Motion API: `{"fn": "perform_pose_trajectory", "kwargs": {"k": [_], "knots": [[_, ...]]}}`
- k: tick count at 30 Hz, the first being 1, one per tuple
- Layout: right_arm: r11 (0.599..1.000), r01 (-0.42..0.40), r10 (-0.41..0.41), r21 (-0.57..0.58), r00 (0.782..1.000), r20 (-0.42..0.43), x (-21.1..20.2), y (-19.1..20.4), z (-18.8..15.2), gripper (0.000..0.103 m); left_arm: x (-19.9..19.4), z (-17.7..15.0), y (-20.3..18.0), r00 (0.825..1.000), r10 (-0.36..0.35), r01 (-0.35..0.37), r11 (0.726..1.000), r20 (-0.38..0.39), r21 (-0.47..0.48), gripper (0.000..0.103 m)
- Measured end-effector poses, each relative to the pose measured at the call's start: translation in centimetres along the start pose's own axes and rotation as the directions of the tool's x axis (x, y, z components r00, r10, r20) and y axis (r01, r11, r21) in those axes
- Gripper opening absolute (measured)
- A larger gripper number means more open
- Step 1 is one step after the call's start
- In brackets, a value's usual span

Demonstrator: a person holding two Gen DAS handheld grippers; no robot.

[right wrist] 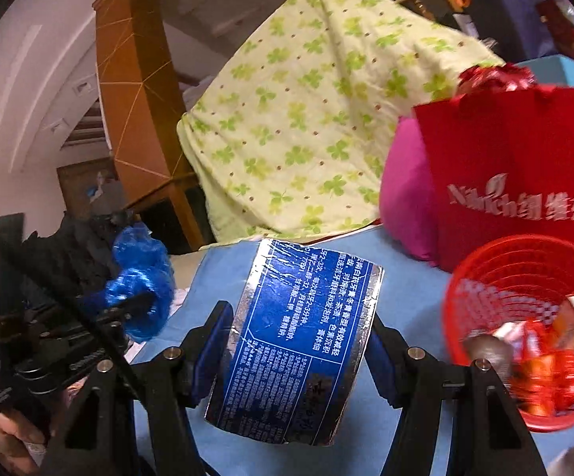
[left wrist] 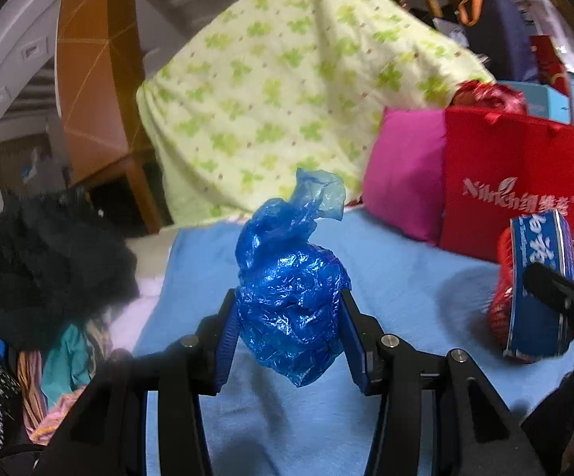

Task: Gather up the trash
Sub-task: 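Lift the blue bag and box and carry them toward the red basket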

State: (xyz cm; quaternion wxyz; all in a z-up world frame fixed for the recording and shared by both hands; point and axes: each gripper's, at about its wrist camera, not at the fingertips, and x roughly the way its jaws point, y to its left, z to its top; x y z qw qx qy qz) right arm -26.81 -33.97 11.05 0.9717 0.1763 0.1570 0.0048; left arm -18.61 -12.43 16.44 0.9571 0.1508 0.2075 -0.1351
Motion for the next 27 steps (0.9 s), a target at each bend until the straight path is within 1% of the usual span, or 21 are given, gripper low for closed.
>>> {"fn": "perform_pose_trajectory", "kwargs": {"k": [3, 5, 8, 14, 17, 20, 25, 27], "knots": [[1.000, -0.004, 0.003, 0.030, 0.999, 0.034, -2.4, 0.0, 1.6, 0.066, -2.4, 0.6, -0.1, 0.999, -0.004, 0.003, 1.000, 0.037, 0.013, 0.049], [1.000, 0.002, -0.004, 0.028, 0.998, 0.058, -3.8, 0.6, 2.5, 0.066, -3.8, 1.0, 0.1, 0.999, -0.014, 0.013, 1.000, 0.053, 0.017, 0.049], [1.000, 0.018, -0.018, 0.009, 0.996, 0.086, -5.7, 1.9, 3.6, 0.066, -5.6, 1.3, 0.6, 0.997, -0.007, 0.005, 1.000, 0.079, 0.027, 0.050], [1.000, -0.011, 0.013, -0.010, 0.989, 0.145, -9.4, 4.2, 5.2, 0.066, -9.3, 1.9, 2.0, 0.993, -0.002, 0.000, 1.000, 0.117, 0.013, 0.050], [0.999, -0.022, 0.027, -0.035, 0.984, 0.176, -10.5, 5.5, 6.0, 0.066, -10.1, 2.0, 2.6, 0.991, 0.000, -0.001, 1.000, 0.131, 0.006, 0.050], [0.999, -0.029, 0.037, -0.046, 0.979, 0.199, -11.2, 6.6, 6.3, 0.066, -9.7, 2.2, 3.2, 0.992, -0.016, 0.018, 1.000, 0.124, -0.016, 0.050], [0.998, -0.017, 0.029, -0.060, 0.977, 0.209, -10.9, 7.8, 6.5, 0.066, -8.7, 1.8, 4.0, 0.994, -0.040, 0.045, 0.998, 0.106, -0.042, 0.050], [0.999, -0.018, 0.028, -0.049, 0.977, 0.211, -10.5, 8.0, 6.5, 0.066, -8.1, 1.5, 4.3, 0.995, -0.046, 0.050, 0.998, 0.090, -0.046, 0.050]]}}
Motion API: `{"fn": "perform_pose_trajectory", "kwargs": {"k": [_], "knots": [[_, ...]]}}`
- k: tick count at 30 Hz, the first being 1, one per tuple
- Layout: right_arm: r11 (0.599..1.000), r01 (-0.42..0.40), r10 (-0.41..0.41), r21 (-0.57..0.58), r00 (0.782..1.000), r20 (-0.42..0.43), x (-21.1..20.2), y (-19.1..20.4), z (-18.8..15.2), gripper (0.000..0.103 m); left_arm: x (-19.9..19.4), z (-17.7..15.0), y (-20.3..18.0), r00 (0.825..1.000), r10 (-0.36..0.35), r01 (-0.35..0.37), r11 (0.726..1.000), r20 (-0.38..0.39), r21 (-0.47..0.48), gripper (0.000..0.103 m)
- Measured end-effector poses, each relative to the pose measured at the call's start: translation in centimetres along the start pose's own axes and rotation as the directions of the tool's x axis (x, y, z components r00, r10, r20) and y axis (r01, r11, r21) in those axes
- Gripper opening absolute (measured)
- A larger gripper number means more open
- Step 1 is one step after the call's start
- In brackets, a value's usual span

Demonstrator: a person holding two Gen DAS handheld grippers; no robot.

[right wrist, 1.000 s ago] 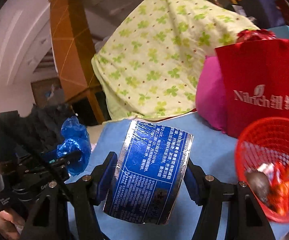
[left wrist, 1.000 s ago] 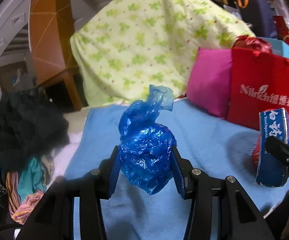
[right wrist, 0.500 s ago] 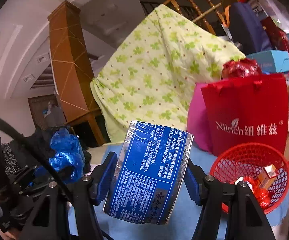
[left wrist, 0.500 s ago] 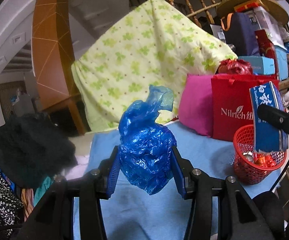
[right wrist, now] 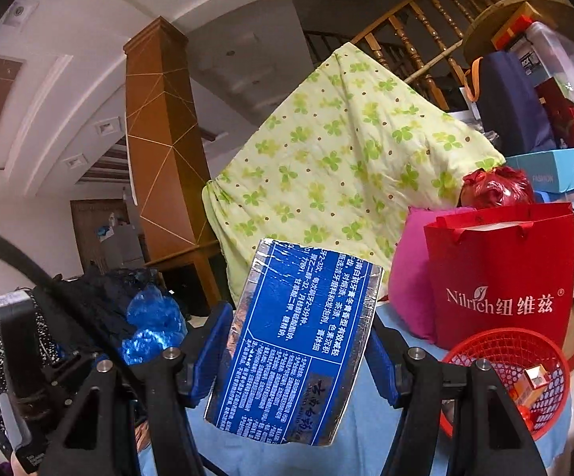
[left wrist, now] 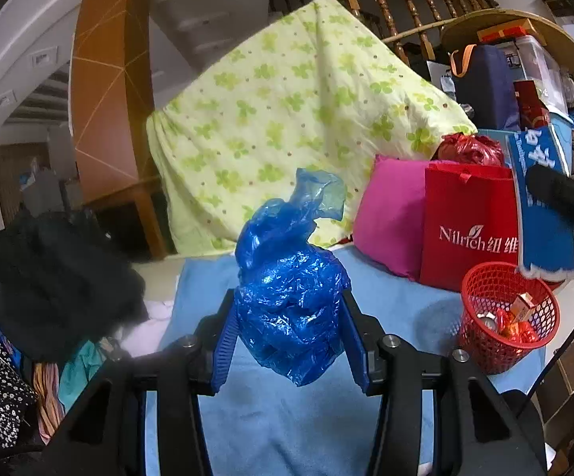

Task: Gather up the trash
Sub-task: 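Lift the blue bag and box and carry them toward the red basket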

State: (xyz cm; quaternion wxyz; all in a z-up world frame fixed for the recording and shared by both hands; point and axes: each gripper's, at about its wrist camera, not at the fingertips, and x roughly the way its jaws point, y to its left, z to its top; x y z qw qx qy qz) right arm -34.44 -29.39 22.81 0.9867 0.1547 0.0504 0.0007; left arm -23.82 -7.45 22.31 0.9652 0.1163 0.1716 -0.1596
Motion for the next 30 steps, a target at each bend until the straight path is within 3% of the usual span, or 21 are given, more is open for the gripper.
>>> {"fn": "perform_pose_trajectory", "kwargs": {"k": [10, 17, 30], "knots": [[1.000, -0.023, 0.024, 0.017, 0.999, -0.044, 2.2, 0.2, -0.6, 0.066, 0.7, -0.8, 0.5, 0.999, 0.027, -0.027, 1.000, -0.022, -0.011, 0.050], [0.999, -0.017, 0.020, 0.046, 0.998, -0.054, 2.6, -1.9, -1.3, 0.066, 2.0, -0.5, -1.3, 0.999, 0.023, -0.023, 1.000, -0.040, 0.002, 0.050], [0.996, 0.036, -0.034, 0.087, 0.999, -0.022, -2.0, -6.4, -0.7, 0.066, 0.2, -0.2, -5.7, 0.999, -0.022, 0.023, 0.998, -0.037, 0.050, 0.050]]}}
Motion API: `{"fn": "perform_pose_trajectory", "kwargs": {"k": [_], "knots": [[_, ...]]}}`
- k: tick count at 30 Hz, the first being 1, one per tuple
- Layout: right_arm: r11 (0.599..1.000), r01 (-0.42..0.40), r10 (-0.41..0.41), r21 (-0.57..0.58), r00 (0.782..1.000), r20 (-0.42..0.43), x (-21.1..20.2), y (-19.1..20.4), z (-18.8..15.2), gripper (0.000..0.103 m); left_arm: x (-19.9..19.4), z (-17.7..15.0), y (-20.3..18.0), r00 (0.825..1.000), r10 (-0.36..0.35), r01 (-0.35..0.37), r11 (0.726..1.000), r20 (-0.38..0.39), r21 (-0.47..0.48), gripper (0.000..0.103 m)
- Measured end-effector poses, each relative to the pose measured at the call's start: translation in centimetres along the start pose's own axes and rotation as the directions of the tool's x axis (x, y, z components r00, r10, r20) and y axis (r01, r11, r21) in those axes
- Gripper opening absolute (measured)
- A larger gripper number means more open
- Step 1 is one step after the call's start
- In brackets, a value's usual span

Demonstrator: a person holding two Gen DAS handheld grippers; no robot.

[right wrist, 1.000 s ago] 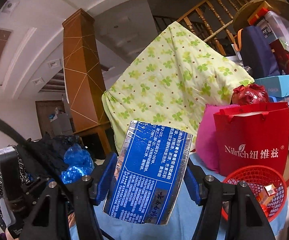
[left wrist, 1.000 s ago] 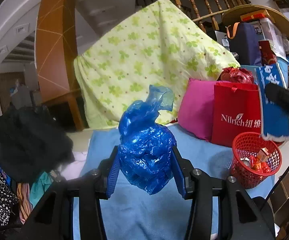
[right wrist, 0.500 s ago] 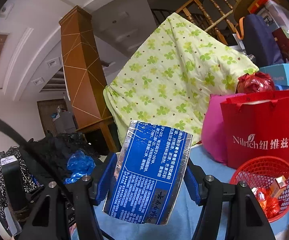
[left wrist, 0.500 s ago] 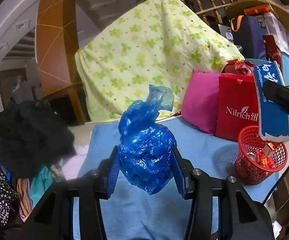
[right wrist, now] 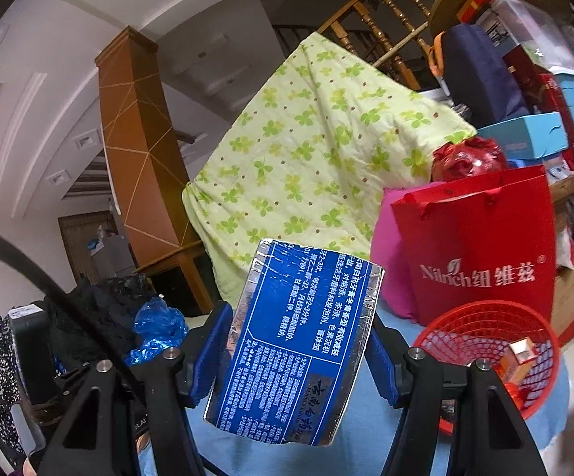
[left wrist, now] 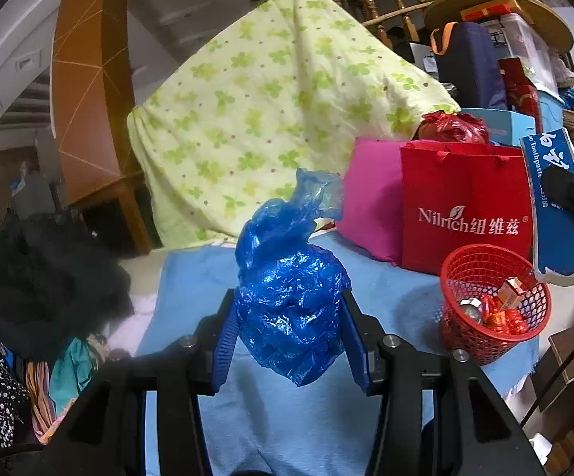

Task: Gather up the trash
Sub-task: 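Lift the blue bag and box and carry them toward the red basket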

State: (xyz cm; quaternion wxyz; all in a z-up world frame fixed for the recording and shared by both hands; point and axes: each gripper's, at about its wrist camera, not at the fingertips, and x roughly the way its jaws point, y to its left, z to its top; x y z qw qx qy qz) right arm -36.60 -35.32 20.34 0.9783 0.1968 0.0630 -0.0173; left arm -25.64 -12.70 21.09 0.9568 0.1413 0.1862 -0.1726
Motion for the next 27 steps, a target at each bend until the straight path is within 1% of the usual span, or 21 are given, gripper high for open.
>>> {"fn": "perform_pose_trajectory", "kwargs": {"k": [7, 19, 27], "knots": [[1.000, 0.013, -0.014, 0.010, 0.999, 0.034, -2.0, -0.9, 0.4, 0.066, -0.6, 0.5, -1.2, 1.000, -0.007, 0.007, 1.000, 0.009, 0.020, 0.050], [1.000, 0.022, -0.023, 0.015, 0.998, 0.056, -3.7, -1.0, 0.3, 0.066, -0.6, 0.7, -1.8, 1.000, -0.025, 0.025, 0.999, 0.003, 0.022, 0.050], [1.000, 0.016, -0.017, 0.012, 0.999, 0.048, -3.3, -0.8, 0.7, 0.066, -0.6, 0.6, -2.1, 1.000, -0.025, 0.025, 0.999, -0.002, 0.026, 0.050]]}}
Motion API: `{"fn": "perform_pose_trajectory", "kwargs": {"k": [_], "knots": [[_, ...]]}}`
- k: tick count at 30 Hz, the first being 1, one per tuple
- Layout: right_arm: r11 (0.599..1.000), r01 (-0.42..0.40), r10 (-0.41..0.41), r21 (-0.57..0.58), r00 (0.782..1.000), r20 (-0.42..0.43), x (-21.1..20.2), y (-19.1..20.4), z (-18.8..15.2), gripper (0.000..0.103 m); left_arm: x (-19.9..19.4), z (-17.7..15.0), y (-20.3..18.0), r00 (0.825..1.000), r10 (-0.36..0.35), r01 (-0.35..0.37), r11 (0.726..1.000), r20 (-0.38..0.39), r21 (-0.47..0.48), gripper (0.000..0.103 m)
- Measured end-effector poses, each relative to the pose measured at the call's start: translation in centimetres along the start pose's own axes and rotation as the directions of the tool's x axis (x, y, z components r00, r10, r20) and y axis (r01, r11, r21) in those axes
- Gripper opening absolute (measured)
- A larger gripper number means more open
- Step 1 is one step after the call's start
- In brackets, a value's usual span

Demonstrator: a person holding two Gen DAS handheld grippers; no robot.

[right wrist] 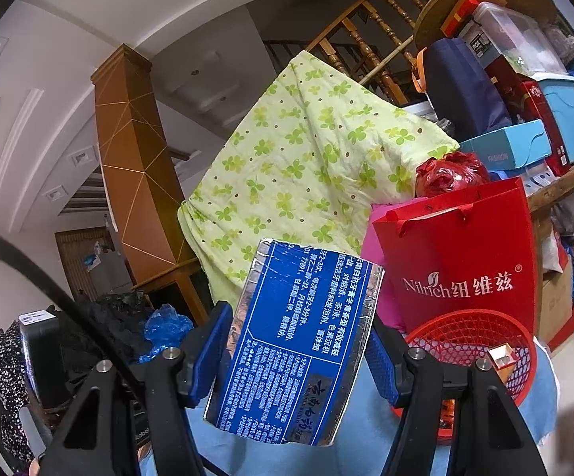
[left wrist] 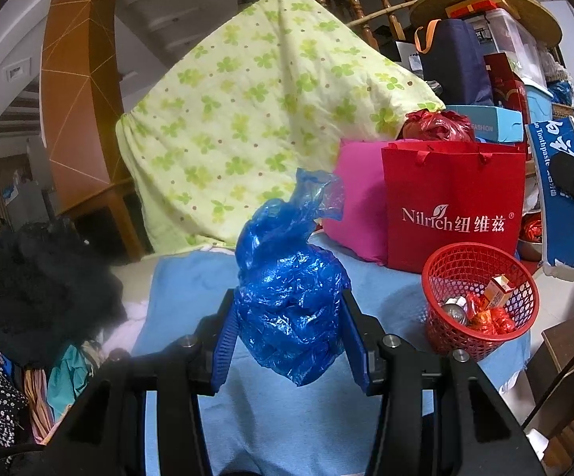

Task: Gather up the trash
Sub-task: 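Lift the blue bag and box and carry them toward the red basket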

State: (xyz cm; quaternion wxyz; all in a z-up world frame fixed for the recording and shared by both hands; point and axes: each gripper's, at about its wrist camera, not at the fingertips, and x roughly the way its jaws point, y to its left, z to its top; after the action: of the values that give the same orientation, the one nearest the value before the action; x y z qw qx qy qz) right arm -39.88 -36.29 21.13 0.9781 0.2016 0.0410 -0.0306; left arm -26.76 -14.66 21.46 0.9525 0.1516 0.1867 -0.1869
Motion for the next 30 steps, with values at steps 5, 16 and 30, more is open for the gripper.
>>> {"fn": "perform_pose_trajectory", "kwargs": {"k": [5, 16, 30], "knots": [[1.000, 0.000, 0.001, 0.014, 1.000, -0.007, 0.3, -0.3, 0.1, 0.066, 0.5, -0.3, 0.0, 1.000, -0.003, 0.003, 1.000, -0.015, -0.007, 0.050], [1.000, 0.014, -0.014, 0.027, 1.000, -0.009, 0.5, -0.4, 0.1, 0.066, 0.9, -0.7, -0.8, 1.000, -0.011, 0.011, 1.000, -0.029, 0.006, 0.050], [0.997, 0.037, -0.036, 0.070, 0.999, -0.012, 0.4, -0.4, -0.5, 0.066, 1.4, -1.2, -1.8, 0.998, -0.029, 0.030, 0.999, -0.049, 0.029, 0.050]]}}
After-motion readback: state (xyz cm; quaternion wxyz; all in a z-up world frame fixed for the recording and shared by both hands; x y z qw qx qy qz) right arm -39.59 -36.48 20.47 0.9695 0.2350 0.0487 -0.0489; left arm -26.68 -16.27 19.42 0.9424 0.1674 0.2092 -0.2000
